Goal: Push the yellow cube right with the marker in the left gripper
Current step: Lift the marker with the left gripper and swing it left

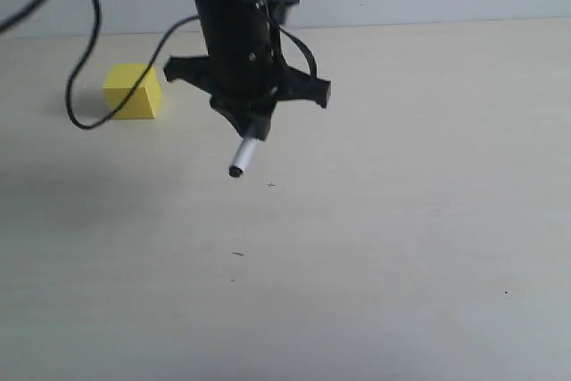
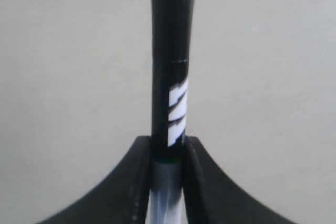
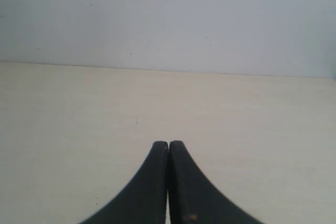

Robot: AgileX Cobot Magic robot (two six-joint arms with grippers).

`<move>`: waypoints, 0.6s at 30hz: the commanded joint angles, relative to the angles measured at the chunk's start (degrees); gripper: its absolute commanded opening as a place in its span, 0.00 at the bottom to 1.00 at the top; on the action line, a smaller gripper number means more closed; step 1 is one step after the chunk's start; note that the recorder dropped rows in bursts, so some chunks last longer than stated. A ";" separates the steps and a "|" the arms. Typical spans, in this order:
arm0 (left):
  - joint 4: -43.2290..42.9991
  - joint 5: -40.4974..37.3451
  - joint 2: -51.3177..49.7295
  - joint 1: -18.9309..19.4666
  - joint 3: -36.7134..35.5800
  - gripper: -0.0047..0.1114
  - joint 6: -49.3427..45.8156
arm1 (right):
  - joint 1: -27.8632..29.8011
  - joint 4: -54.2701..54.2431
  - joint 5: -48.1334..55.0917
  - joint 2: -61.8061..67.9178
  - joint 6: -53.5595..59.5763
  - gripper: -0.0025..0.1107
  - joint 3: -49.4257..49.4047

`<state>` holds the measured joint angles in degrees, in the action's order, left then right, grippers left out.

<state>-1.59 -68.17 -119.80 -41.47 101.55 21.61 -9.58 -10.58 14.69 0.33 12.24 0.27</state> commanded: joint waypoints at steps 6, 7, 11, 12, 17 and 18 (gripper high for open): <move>-15.06 -1.79 15.32 2.95 -9.64 0.04 -3.37 | 0.32 0.40 -0.69 -0.33 0.02 0.02 -0.27; -15.88 -1.79 16.74 4.15 -11.84 0.04 -3.39 | 0.32 0.40 -0.69 -0.33 0.02 0.02 -0.27; -19.19 -1.79 21.14 10.65 -20.23 0.04 -3.99 | 0.32 0.40 -0.69 -0.33 0.02 0.02 -0.27; -19.45 -1.79 22.10 12.95 -22.47 0.04 -4.79 | 0.32 0.40 -0.69 -0.33 0.02 0.02 -0.27; -20.31 2.98 23.26 24.76 -29.50 0.04 -10.90 | 0.32 0.40 -0.69 -0.33 0.02 0.02 -0.27; -20.81 4.19 22.62 27.24 -29.95 0.04 -11.70 | 0.32 0.40 -0.69 -0.33 0.02 0.02 -0.27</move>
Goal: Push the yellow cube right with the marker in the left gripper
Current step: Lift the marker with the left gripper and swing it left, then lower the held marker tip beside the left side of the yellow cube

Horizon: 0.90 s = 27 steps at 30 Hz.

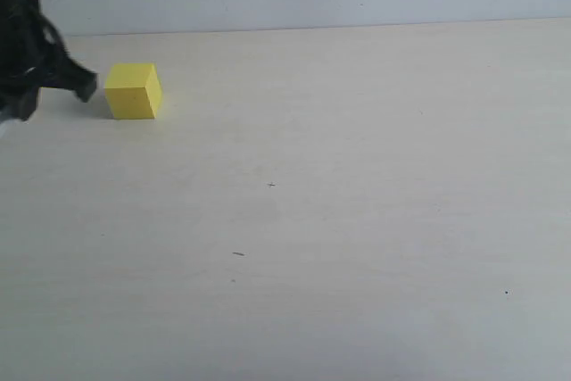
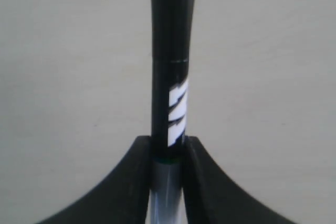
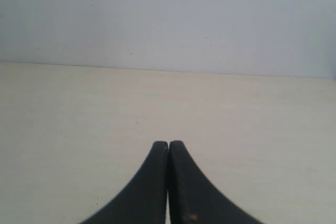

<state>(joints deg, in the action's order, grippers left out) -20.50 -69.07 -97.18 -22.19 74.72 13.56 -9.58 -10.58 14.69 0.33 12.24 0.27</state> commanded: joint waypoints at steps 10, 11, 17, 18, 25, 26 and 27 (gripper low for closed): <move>-7.85 46.00 -12.42 24.10 -2.35 0.04 -42.02 | 0.32 0.40 -0.69 -0.33 0.02 0.02 -0.27; -7.85 48.24 -13.47 24.25 -2.12 0.04 -49.47 | 0.32 0.40 -0.69 -0.33 0.02 0.02 -0.27; -7.41 54.93 -24.79 24.35 6.14 0.04 -73.06 | 0.32 0.40 -0.69 -0.33 0.02 0.02 -0.27; -7.41 53.84 -25.93 24.23 7.12 0.04 -74.78 | 0.32 0.40 -0.69 -0.33 0.02 0.02 -0.27; 3.64 43.12 -27.48 24.23 11.92 0.04 -89.78 | 0.22 0.24 -0.69 -0.33 0.02 0.02 -0.27; 7.82 39.73 -27.57 24.23 13.10 0.04 -94.56 | 0.22 0.24 -0.69 -0.33 0.02 0.02 -0.27; 11.96 36.63 -27.57 24.23 14.34 0.04 -98.56 | 0.22 0.24 -0.69 -0.33 0.02 0.02 -0.27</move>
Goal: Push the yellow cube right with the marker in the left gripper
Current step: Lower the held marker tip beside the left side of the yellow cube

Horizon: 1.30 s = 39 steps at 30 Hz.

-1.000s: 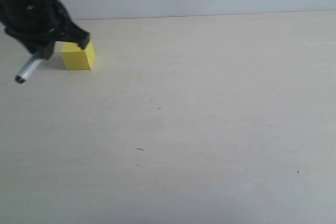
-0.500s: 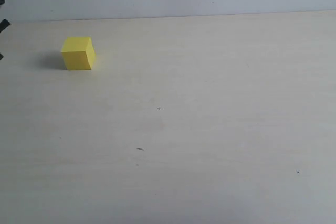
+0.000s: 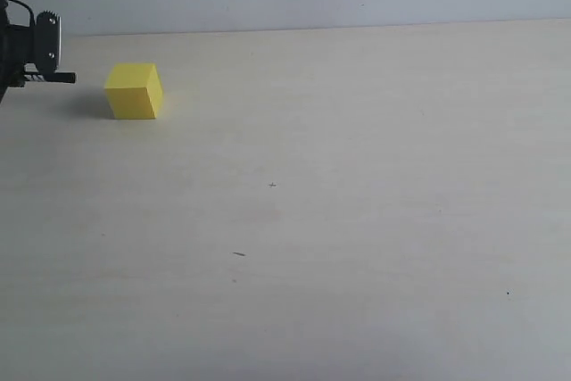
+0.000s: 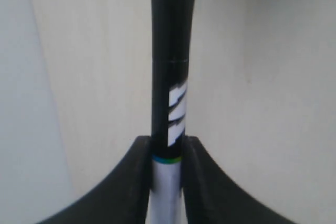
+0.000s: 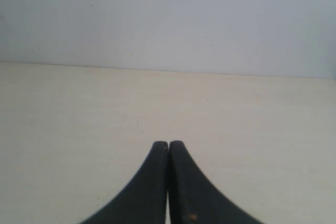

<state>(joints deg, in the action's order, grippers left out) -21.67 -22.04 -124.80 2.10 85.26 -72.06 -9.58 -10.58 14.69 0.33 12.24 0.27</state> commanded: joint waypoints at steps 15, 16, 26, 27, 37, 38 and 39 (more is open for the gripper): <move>23.31 -16.99 -1.80 0.67 7.73 0.04 -20.23 | 0.22 0.24 -0.69 -0.33 0.02 0.02 -0.27; 22.45 -16.24 -1.90 0.76 7.73 0.04 -20.34 | 0.22 0.24 -0.69 -0.33 0.02 0.02 -0.27; 20.36 -11.22 -3.46 3.16 7.73 0.04 -20.33 | 0.22 0.24 -0.69 -0.33 0.02 0.02 -0.27; 20.36 -10.92 -3.69 3.42 7.73 0.04 -20.33 | 0.22 0.24 -0.69 -0.33 0.02 0.02 -0.27; 20.36 -7.75 -4.74 1.05 7.73 0.04 -18.88 | 0.22 0.24 -0.69 -0.33 0.02 0.02 -0.27; 20.36 -8.12 -4.74 0.03 7.73 0.04 -18.88 | 0.22 0.24 -0.69 -0.33 0.02 0.02 -0.27; 20.36 -8.56 -4.90 -1.25 7.73 0.04 -19.10 | 0.22 0.24 -0.69 -0.33 0.02 0.02 -0.27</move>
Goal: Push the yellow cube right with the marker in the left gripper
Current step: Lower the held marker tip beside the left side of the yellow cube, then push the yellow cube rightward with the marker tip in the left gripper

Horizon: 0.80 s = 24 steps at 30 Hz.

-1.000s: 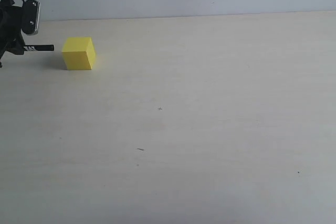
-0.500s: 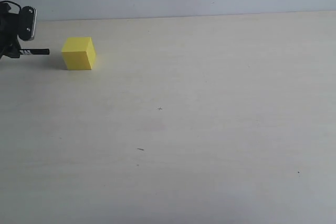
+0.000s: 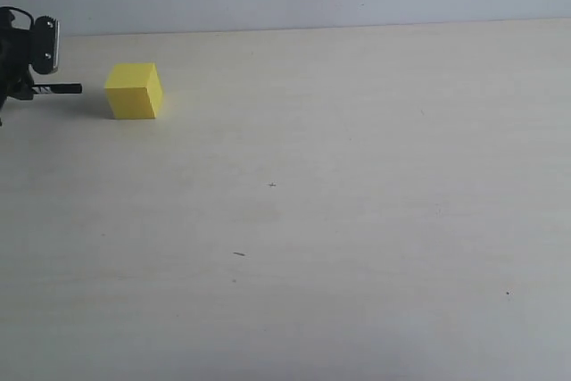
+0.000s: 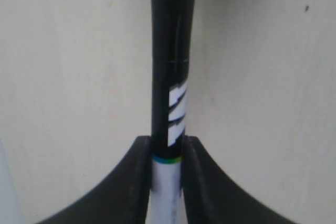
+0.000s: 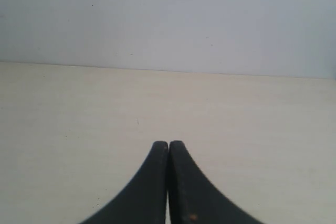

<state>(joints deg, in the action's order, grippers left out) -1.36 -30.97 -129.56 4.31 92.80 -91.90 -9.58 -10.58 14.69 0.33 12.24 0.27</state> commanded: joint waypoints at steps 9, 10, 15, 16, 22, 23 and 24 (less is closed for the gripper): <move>-1.29 3.94 -0.17 -13.10 0.20 0.04 7.81 | 0.22 0.24 -0.69 -0.33 0.02 0.02 -0.27; -1.65 3.27 0.06 -12.91 0.20 0.04 8.52 | 0.22 0.24 -0.69 -0.33 0.02 0.02 -0.27; -1.64 -0.39 1.23 -10.00 0.20 0.04 9.43 | 0.22 0.24 -0.69 -0.33 0.02 0.02 -0.27; -1.64 -0.51 1.31 -9.40 0.20 0.04 9.93 | 0.22 0.24 -0.69 -0.33 0.02 0.02 -0.27; -1.64 -0.63 1.36 -9.54 0.20 0.04 9.52 | 0.22 0.24 -0.69 -0.33 0.02 0.02 -0.27; -1.64 -0.63 1.21 -10.26 0.20 0.04 9.52 | 0.22 0.24 -0.69 -0.33 0.02 0.02 -0.27; -1.64 -0.63 1.21 -11.03 0.20 0.04 9.30 | 0.22 0.24 -0.69 -0.33 0.02 0.02 -0.27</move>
<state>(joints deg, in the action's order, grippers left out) -3.23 -31.34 -128.83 -4.97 92.80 -82.67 -9.58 -10.58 14.69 0.33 12.24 0.27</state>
